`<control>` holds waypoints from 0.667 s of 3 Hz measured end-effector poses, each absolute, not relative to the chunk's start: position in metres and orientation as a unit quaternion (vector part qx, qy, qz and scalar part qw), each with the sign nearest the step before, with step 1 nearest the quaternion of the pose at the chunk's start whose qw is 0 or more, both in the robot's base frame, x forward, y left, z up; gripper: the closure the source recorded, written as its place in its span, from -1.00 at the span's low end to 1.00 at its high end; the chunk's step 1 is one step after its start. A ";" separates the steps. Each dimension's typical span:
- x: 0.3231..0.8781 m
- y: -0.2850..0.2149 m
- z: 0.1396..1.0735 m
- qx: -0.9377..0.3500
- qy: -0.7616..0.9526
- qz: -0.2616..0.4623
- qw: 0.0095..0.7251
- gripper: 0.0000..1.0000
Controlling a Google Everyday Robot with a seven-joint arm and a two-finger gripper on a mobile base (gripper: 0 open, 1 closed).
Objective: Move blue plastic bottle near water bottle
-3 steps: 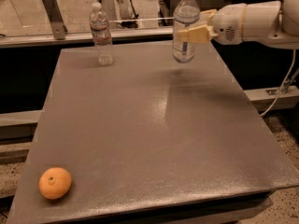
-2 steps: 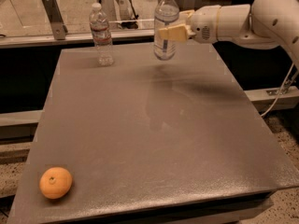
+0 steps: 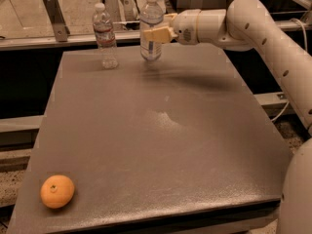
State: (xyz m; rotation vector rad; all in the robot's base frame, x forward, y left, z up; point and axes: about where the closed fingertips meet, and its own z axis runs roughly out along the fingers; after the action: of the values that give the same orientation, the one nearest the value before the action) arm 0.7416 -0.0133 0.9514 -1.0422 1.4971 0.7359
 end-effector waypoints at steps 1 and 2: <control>0.752 0.009 0.942 -0.447 0.623 0.324 0.554 1.00; 0.754 0.023 0.939 -0.459 0.614 0.332 0.550 1.00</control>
Offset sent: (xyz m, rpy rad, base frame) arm 0.0158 0.0457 -0.0155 0.0128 -0.0204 0.0967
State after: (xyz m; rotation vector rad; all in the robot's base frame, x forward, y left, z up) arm 0.7544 0.0229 0.9386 -1.0852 1.4529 0.7852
